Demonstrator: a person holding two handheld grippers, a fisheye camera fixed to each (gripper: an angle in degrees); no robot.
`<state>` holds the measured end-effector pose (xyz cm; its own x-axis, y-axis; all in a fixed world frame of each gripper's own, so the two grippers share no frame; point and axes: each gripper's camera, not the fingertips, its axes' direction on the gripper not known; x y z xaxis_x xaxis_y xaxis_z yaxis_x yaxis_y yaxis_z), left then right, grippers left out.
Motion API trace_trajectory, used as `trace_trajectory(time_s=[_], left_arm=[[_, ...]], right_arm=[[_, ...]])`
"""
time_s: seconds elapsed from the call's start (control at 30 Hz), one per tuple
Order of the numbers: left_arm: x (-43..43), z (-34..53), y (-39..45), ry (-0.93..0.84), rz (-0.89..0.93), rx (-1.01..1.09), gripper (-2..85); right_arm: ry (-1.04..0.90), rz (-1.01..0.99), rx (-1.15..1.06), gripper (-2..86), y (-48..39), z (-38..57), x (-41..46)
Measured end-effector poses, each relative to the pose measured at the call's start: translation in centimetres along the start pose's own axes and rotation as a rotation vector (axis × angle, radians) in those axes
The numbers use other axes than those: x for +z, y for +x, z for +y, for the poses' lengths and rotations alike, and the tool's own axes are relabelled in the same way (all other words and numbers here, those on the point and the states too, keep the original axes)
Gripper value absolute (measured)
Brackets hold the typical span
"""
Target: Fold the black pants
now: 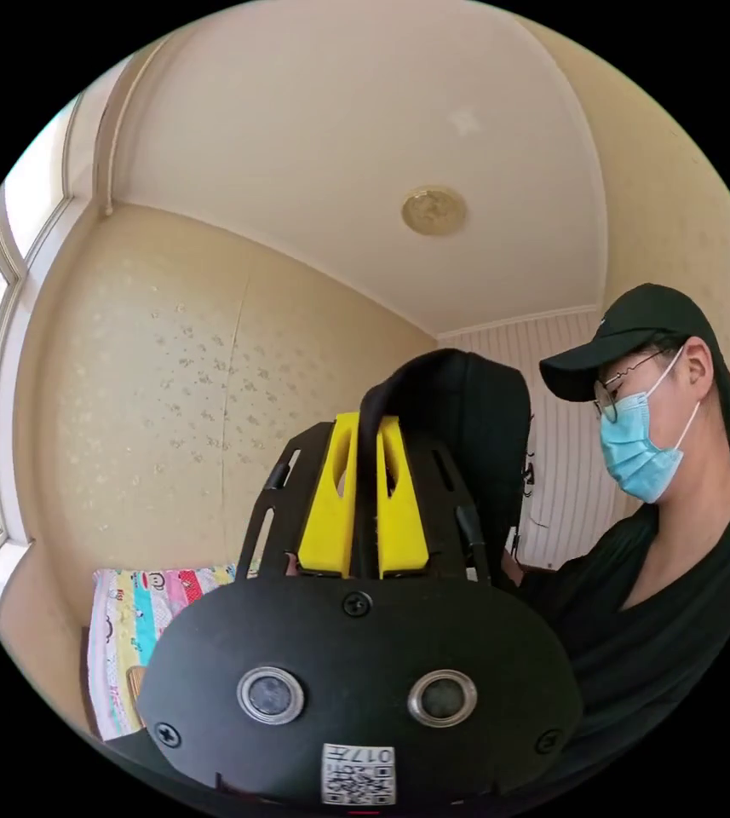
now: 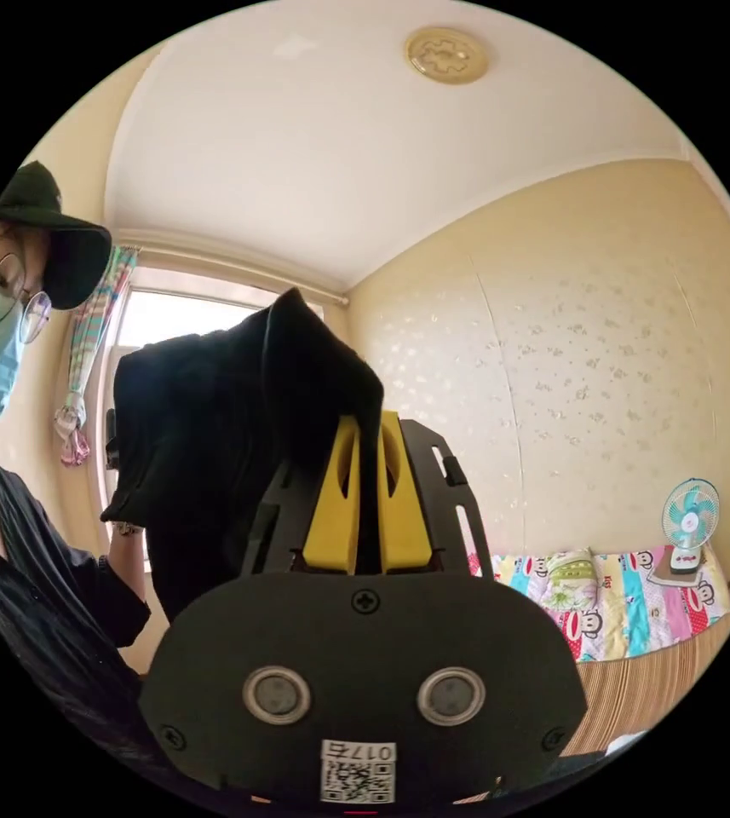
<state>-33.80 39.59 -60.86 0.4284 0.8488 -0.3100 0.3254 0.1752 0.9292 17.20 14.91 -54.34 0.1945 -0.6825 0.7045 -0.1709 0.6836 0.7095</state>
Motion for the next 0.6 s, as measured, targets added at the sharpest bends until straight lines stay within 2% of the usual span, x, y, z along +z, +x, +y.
trace_trajectory(time_s=[0.1, 0.17, 0.2, 0.27, 0.33, 0.4, 0.5, 0.57, 0.6], left_arm=[[9.3, -3.8, -6.9, -0.197, -0.23, -0.003, 4.1], [21.5, -5.0, -17.5, -0.351, -0.418, -0.116, 6.3], [24.7, -4.7, -20.5, -0.394, -0.461, -0.156, 6.7], [33.9, -0.8, -30.9, -0.606, -0.627, -0.302, 7.8], [36.8, 3.8, -36.0, -0.738, -0.62, -0.395, 8.1], [37.7, 9.5, -39.0, -0.816, -0.549, -0.458, 8.2], [37.1, 22.0, -42.0, -1.006, -0.492, -0.559, 8.1], [35.8, 32.8, -43.0, -1.242, -0.476, -0.659, 7.7], [35.2, 35.2, -43.1, -1.3, -0.474, -0.683, 7.5]], right_arm=[[-0.131, 0.182, -0.03, 4.4, 6.3, -4.1, 10.0], [-0.295, 0.346, -0.025, 5.7, 15.0, -5.2, 21.5], [-0.353, 0.383, -0.008, 6.3, 17.6, -4.8, 24.2], [-0.67, 0.548, 0.177, 7.7, 28.1, -1.1, 31.0], [-0.736, 0.609, 0.272, 7.8, 33.3, 3.1, 30.9], [-0.771, 0.545, 0.295, 7.6, 36.9, 8.3, 29.6], [-1.0, 0.503, 0.324, 7.3, 42.7, 20.9, 26.5], [-1.251, 0.506, 0.375, 7.2, 46.8, 32.3, 22.3], [-1.305, 0.51, 0.392, 7.3, 47.6, 34.9, 20.9]])
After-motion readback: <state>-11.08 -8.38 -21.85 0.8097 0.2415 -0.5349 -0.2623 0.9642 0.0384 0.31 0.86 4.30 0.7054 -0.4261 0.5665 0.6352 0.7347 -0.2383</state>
